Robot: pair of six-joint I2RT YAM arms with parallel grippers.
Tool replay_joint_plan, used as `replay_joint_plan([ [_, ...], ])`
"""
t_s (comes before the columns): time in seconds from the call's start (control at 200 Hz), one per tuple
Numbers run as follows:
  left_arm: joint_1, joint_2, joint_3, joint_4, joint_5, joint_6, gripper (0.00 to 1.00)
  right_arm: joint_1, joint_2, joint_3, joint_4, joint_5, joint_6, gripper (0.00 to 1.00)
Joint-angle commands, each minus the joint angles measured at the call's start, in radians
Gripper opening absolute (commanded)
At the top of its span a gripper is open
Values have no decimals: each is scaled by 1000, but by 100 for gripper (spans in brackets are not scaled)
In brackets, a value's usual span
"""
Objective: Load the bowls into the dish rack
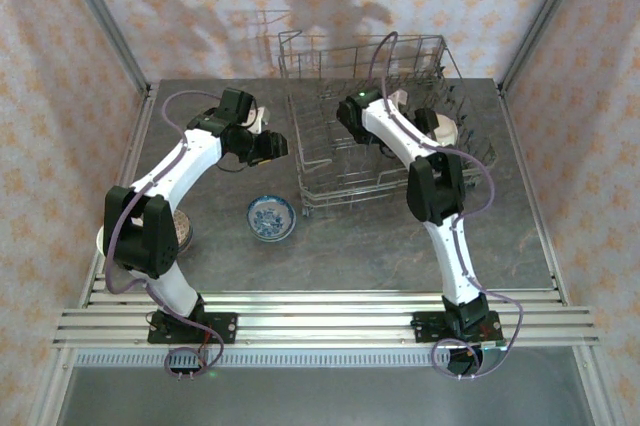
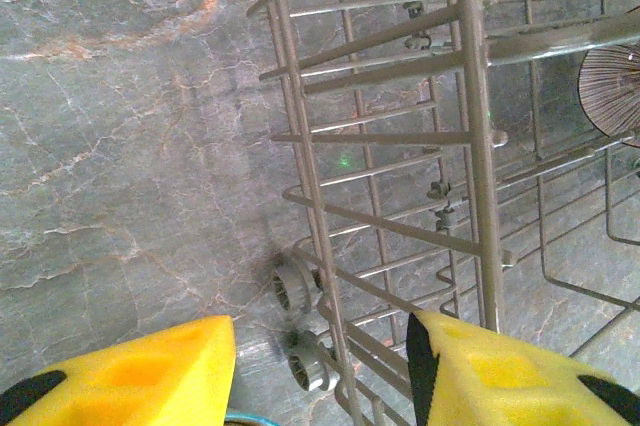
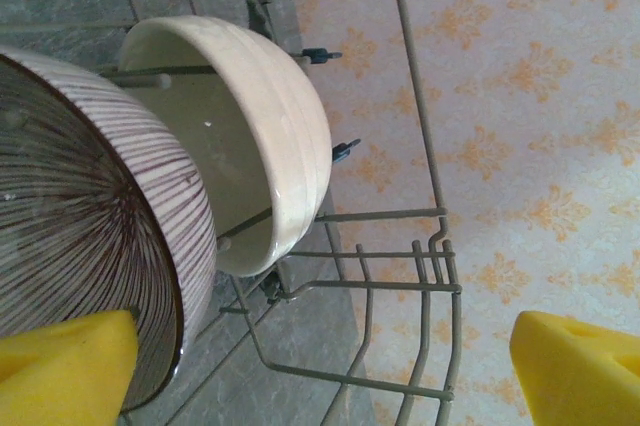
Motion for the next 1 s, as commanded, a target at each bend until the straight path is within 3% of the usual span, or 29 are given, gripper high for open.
replay_joint_plan([
  [0.0, 3, -44, 29, -27, -53, 4, 50, -1, -86, -36, 126, -75, -142, 96],
  [0.28, 3, -85, 75, -162, -207, 29, 51, -9, -115, -20, 224, -208, -274, 96],
  [0.435, 20, -136, 59, -261, -287, 46, 52, -35, -187, -43, 297, -350, -304, 96],
  [0.726, 28, -227, -127, -344, -285, 10, 51, -77, -265, -32, 367, -530, -344, 96],
  [0.996, 10, -268, -277, -346, -259, -6, 52, -101, -271, -15, 378, -578, -365, 96],
])
